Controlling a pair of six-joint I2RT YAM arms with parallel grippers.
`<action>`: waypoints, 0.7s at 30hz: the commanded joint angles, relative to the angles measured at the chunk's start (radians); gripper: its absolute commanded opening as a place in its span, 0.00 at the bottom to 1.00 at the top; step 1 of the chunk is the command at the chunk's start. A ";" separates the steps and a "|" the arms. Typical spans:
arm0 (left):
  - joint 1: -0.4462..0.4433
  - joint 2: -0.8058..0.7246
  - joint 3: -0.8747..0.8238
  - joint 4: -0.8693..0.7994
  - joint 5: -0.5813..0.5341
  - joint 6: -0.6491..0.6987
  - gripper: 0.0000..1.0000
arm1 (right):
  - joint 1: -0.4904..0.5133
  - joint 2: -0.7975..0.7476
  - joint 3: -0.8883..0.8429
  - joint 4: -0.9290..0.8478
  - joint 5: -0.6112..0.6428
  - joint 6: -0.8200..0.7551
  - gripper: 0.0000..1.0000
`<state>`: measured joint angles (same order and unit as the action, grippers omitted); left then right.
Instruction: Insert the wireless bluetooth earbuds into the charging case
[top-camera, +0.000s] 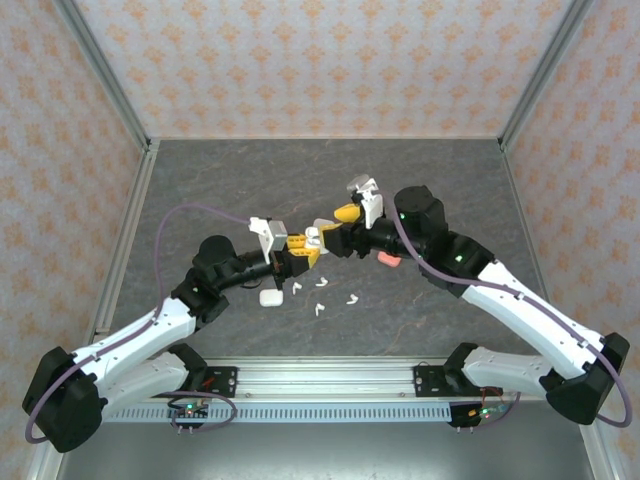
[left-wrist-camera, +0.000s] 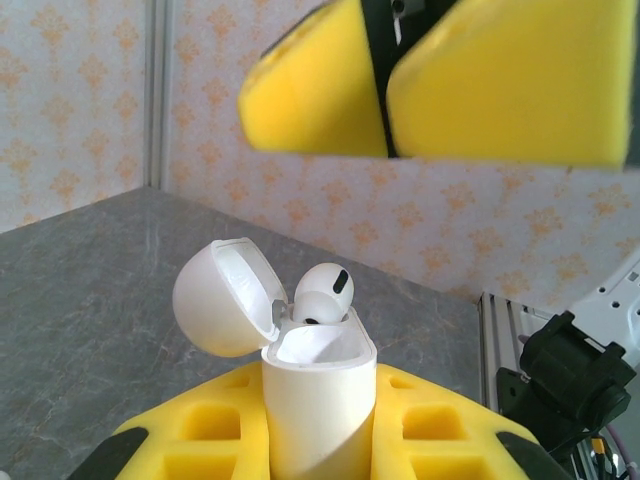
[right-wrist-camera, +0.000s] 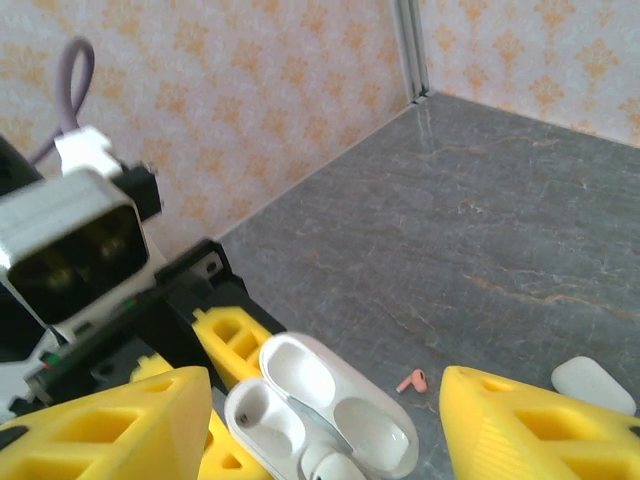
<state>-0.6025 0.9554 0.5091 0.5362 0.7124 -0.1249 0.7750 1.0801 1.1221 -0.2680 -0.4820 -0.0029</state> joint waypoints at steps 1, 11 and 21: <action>-0.006 -0.036 -0.018 0.053 -0.039 0.056 0.00 | -0.039 -0.017 0.050 -0.046 0.031 0.082 0.64; -0.017 -0.119 -0.056 0.040 -0.103 0.158 0.00 | -0.214 0.071 -0.007 -0.124 0.076 0.267 0.68; -0.017 -0.207 -0.040 -0.009 -0.102 0.200 0.00 | -0.177 0.443 0.032 -0.077 0.043 0.193 0.58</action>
<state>-0.6136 0.7723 0.4599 0.5236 0.6193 0.0402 0.5705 1.4593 1.1309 -0.3477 -0.4335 0.2256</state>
